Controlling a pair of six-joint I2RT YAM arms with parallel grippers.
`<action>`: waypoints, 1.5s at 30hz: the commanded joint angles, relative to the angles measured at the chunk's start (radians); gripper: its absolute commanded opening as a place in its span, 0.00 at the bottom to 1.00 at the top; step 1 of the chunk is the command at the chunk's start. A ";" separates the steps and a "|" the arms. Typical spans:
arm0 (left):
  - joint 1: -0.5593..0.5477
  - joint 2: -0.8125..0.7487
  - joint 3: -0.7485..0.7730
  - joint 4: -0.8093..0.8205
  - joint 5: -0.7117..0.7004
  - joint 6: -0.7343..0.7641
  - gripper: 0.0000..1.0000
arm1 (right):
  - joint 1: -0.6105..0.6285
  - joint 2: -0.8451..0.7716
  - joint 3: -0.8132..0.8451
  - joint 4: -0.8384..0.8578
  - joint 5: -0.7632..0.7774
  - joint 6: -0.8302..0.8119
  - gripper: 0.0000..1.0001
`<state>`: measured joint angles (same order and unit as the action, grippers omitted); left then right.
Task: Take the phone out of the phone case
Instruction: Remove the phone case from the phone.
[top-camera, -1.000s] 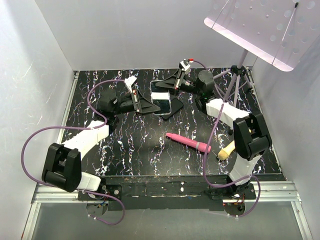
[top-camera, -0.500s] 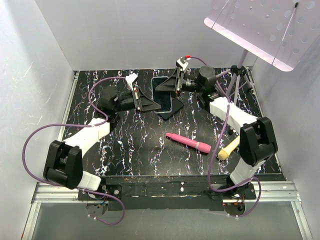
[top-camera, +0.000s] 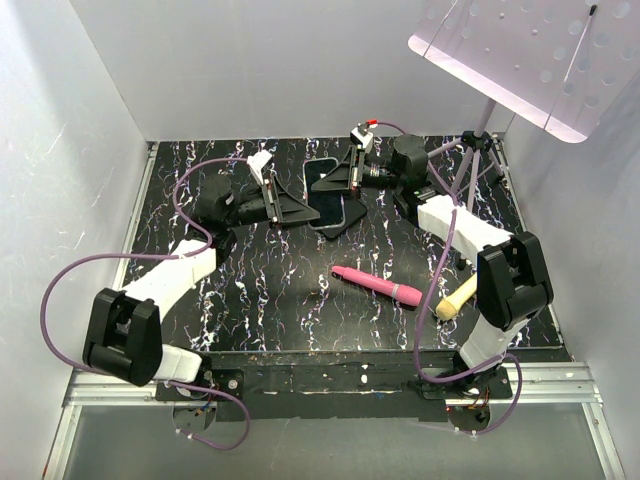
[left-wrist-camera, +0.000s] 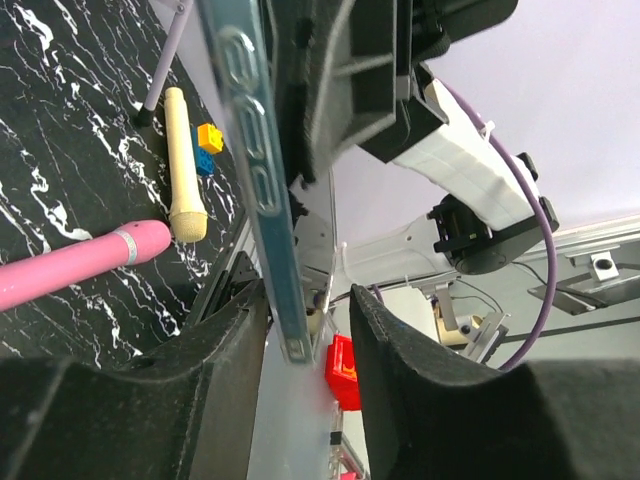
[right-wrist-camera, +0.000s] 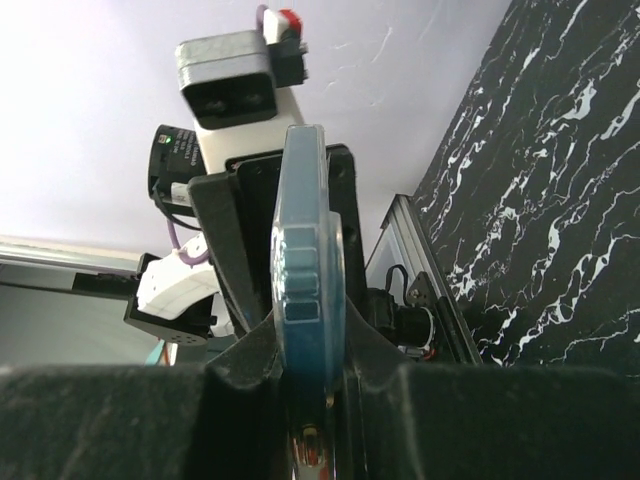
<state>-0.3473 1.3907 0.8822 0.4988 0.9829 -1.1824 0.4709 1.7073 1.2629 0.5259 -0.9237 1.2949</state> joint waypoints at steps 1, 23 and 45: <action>0.002 -0.082 -0.028 -0.054 -0.003 0.070 0.37 | -0.014 -0.058 0.079 -0.021 -0.001 -0.032 0.01; -0.005 0.010 0.038 0.058 0.145 0.021 0.26 | -0.031 -0.032 0.075 0.075 -0.037 0.023 0.01; -0.004 -0.007 0.020 0.271 0.212 0.182 0.00 | -0.029 -0.103 -0.005 0.188 -0.060 0.318 0.01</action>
<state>-0.3531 1.4246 0.8894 0.6582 1.1385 -1.1503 0.4446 1.6806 1.2915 0.5098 -0.9413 1.3380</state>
